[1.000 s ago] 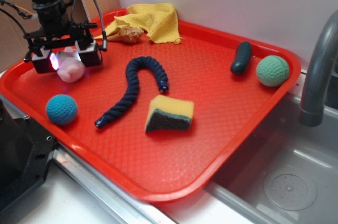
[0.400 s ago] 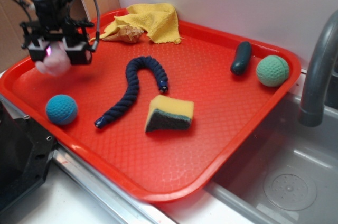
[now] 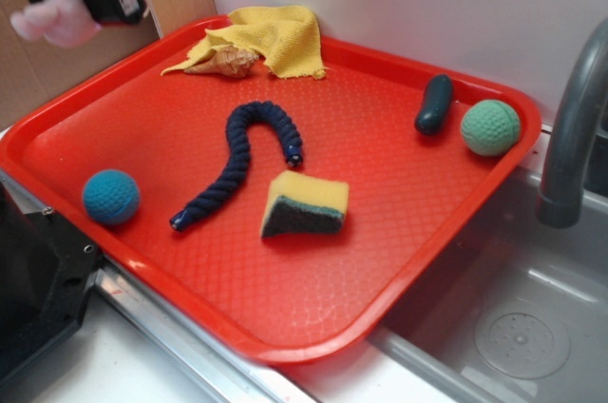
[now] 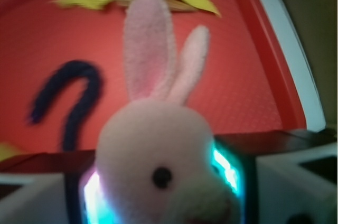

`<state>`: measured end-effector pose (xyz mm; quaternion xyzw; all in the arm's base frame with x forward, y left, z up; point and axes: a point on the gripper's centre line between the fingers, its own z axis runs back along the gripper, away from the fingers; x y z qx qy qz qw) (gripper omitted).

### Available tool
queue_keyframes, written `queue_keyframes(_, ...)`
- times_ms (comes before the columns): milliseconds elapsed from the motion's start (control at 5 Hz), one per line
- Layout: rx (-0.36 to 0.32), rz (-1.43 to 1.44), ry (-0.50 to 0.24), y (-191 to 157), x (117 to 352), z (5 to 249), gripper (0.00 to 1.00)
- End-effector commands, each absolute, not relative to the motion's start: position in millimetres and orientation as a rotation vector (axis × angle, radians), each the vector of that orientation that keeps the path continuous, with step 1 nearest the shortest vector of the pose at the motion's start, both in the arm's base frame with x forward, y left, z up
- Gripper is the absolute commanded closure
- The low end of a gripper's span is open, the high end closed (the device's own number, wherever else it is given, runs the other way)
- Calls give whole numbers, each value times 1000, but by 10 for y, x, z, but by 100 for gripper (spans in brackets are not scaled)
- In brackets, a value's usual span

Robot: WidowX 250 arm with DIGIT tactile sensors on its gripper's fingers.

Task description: Grab the pink bunny.

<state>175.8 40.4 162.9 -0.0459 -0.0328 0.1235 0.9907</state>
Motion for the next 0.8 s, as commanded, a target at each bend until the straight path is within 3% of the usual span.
queue_keyframes(0,-97,-22,-138,185,1700,2399,100)
queue_keyframes(200,-75,-68,-184,100,1701,2559,100)
queue_keyframes(600,-56,-71,-178,154,1669,2504,100)
